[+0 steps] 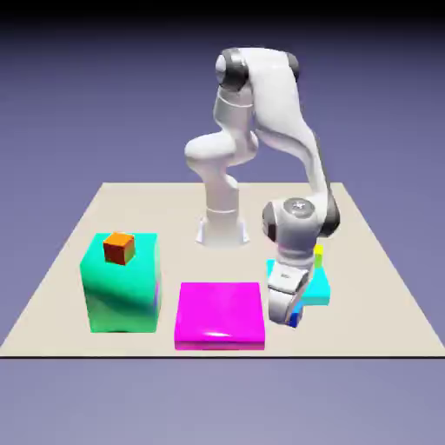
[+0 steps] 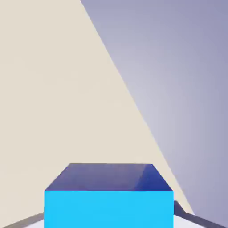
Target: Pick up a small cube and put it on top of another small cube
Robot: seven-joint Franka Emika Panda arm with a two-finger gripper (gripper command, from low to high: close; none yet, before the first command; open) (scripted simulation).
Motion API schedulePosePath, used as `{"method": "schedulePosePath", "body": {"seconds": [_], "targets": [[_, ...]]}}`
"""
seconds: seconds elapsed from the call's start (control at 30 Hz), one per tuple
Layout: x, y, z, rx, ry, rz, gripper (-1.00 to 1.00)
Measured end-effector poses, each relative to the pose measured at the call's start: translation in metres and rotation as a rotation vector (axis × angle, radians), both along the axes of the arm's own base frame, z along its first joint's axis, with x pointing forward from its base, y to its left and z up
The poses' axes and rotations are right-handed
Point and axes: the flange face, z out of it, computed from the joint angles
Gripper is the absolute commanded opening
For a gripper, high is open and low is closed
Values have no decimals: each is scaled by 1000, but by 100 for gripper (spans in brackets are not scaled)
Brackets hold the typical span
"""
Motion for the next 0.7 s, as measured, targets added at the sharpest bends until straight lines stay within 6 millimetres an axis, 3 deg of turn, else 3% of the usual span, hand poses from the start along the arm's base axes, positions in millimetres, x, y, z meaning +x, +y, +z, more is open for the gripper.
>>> {"method": "schedulePosePath", "body": {"seconds": [0.1,0.17,0.2,0.27,0.4,0.47,0.6,0.63,0.7], "targets": [[9,-80,56,-1,-4,-181,-100],[3,-149,92,-1,-6,-331,-100],[-3,-172,109,-2,-5,-385,-100],[-24,-236,143,-1,-3,-532,-100],[-83,-326,205,4,6,-772,-100],[-89,-334,209,5,7,-795,-100],[-89,-334,143,5,7,-795,-100],[-89,-334,139,5,7,-795,100],[-89,-335,139,2,6,-795,100]]}}
